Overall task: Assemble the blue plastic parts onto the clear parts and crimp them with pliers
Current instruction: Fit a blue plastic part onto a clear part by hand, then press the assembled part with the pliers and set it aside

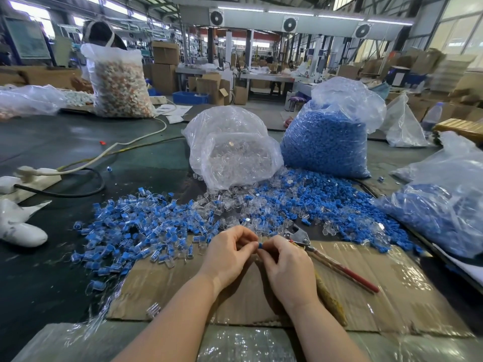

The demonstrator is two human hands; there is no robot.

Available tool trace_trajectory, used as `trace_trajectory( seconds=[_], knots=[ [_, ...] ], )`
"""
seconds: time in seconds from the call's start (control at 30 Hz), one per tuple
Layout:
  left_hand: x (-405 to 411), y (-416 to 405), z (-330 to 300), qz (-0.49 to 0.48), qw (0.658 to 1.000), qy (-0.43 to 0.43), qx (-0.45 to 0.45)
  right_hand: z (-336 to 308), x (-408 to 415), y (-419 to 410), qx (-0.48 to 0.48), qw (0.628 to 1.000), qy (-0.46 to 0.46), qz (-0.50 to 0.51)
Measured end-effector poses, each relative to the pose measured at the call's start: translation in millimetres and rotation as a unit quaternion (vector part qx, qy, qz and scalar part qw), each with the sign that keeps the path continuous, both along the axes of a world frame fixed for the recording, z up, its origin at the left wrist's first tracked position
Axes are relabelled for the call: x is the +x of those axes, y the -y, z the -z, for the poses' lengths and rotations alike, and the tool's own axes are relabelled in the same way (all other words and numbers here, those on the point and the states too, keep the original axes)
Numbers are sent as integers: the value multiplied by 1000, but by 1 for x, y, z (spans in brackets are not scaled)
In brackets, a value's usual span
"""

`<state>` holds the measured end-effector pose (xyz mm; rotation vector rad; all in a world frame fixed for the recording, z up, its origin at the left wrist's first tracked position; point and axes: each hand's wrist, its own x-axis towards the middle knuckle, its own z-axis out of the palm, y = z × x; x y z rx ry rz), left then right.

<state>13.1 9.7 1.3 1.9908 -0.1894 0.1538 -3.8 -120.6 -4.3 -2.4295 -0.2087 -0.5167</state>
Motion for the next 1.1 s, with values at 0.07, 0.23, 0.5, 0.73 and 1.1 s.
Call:
trace_trajectory(
  seconds=[0.07,0.23,0.5,0.73,1.1],
  knots=[
    [0,0,0,-2,1000,1,0,0,0,0,-3,1000,2,1],
    [1,-1,2,-2,1000,6,17,1,-1,0,-10,1000,12,-1],
    [1,-1,2,4,1000,-3,7,-1,-3,0,3,1000,13,4],
    [1,-2,1,8,1000,-4,12,-5,-5,-2,10,998,43,-34],
    [1,-1,3,12,1000,10,24,-3,-2,-1,7,999,39,-33]
  ],
)
